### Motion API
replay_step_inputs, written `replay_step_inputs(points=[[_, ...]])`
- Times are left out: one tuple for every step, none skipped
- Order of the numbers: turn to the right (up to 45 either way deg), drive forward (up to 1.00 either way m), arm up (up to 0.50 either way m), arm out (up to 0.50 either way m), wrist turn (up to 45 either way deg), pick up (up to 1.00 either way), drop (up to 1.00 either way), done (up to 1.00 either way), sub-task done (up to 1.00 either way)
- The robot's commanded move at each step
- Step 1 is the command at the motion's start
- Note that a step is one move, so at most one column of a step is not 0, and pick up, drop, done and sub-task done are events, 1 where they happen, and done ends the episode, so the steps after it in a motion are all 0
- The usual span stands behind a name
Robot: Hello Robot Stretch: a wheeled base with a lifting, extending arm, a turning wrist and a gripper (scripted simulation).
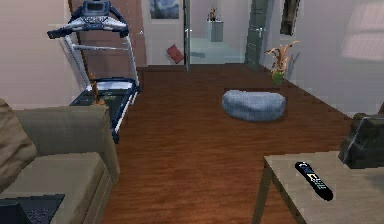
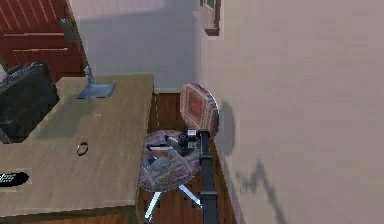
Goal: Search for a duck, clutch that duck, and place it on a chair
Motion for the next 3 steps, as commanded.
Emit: replay_step_inputs(points=[[0.0, 0.0, 0.1, 0.0, 0.0, 0.0, 0.0, 0.0, 0.0], [0.0, 0.0, 0.0, -0.08, 0.0, 0.0, 0.0, 0.0, 0.0], [0.0, 0.0, 0.0, 0.0, 0.0, 0.0, 0.0, 1.0, 0.0]])
